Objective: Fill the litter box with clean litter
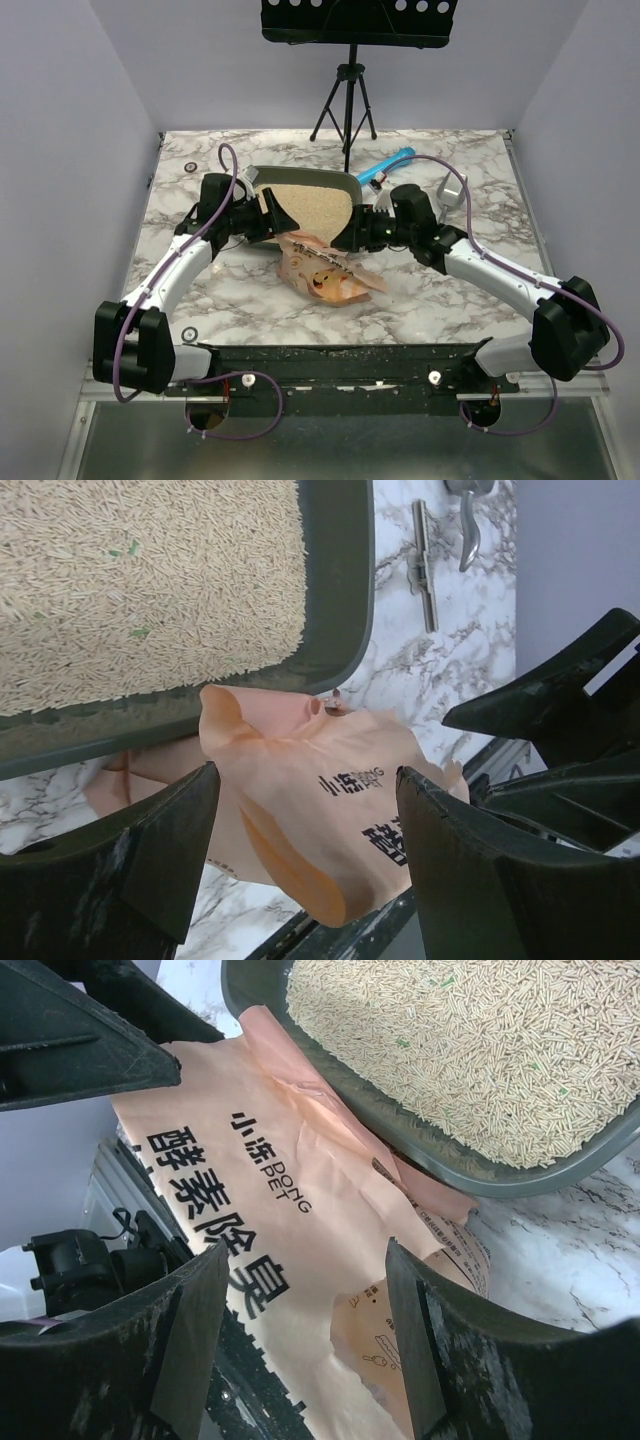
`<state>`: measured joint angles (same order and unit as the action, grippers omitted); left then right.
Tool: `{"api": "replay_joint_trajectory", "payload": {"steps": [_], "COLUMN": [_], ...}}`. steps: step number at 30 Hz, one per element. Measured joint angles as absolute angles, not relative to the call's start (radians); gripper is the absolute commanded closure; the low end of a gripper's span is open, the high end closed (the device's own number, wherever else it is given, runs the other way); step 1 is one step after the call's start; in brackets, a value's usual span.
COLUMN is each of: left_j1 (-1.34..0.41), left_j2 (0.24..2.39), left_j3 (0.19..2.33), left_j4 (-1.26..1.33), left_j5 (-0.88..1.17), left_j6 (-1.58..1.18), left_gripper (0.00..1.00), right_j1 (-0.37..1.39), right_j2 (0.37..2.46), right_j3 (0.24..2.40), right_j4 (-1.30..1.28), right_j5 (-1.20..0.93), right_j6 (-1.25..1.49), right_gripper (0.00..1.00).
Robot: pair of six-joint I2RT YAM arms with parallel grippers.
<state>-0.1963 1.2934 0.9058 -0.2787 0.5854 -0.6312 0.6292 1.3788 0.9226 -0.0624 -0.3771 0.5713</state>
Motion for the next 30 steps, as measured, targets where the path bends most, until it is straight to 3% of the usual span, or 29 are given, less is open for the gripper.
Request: {"api": "replay_joint_trajectory", "payload": {"steps": [8,23,30], "left_j1": [-0.196,-0.196,-0.192], "left_j2": [1.337,1.394,1.391], "left_j3": [0.891,0.851,0.808], "left_j4": [-0.207,0.151,0.274], "left_j5": [0.691,0.887,0.922], "left_j6": [-0.687,-0.814,-0.836], "left_gripper": [0.24,1.0,1.0], "right_j1": [0.629,0.629,0.629], "right_j2": [1.379,1.342,1.296], "right_j3": [0.923,0.902,0.911], "right_j4": [-0.062,-0.077,-0.116], "right_j5": [-0.377,-0.332,-0.241], "right_j6": [0.566,0.516,0.421], "right_gripper": [0.28,0.28,0.27]}}
